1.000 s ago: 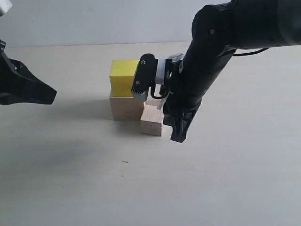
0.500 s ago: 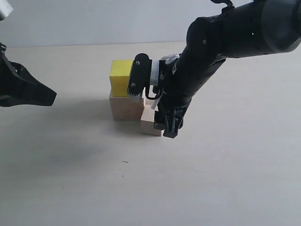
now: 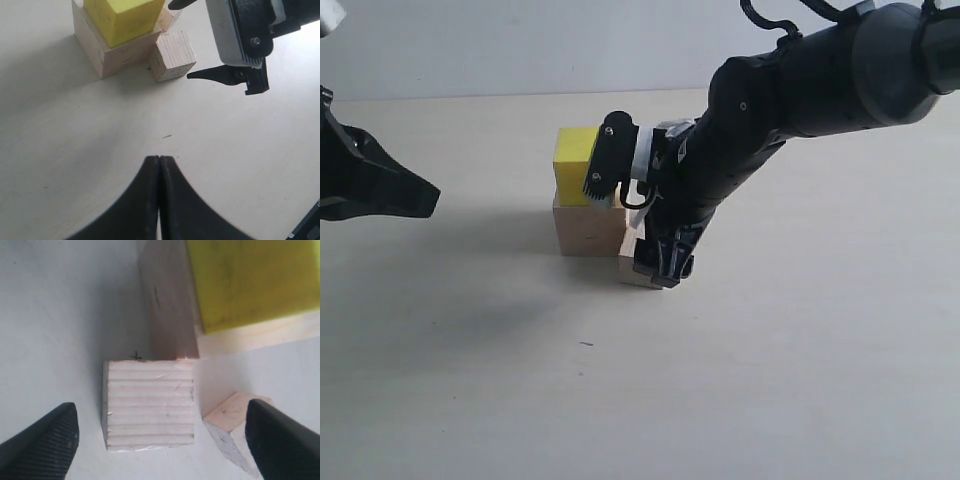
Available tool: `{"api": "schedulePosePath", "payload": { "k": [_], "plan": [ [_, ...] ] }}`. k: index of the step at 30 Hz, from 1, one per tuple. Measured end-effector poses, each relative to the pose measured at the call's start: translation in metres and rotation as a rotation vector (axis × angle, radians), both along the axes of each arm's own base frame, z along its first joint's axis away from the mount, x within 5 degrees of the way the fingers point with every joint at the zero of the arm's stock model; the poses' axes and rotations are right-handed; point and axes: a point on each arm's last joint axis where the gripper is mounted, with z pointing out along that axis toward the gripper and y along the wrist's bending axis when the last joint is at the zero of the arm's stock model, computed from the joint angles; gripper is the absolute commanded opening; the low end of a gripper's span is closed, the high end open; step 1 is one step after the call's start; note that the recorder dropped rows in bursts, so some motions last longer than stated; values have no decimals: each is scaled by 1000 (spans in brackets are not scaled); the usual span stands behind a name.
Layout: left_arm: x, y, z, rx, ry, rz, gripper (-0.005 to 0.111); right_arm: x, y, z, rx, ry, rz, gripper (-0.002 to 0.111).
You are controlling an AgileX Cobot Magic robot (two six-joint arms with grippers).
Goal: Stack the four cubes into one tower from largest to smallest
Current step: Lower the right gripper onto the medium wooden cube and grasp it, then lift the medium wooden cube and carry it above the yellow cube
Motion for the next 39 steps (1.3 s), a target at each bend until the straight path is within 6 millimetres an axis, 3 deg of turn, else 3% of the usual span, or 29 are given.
{"api": "schedulePosePath", "payload": {
  "k": [12,30,33,39],
  "plan": [
    [0,0,0,0,0,0,0,0,0,0,4,-4,-4,85],
    [0,0,0,0,-2,1,0,4,3,-27,-13,39,-21,83],
    [0,0,0,0,-2,2,0,4,3,-27,-11,37,-21,68],
    [0,0,0,0,-5,1,0,3,3,-27,-15,43,-19,14]
  ]
}}
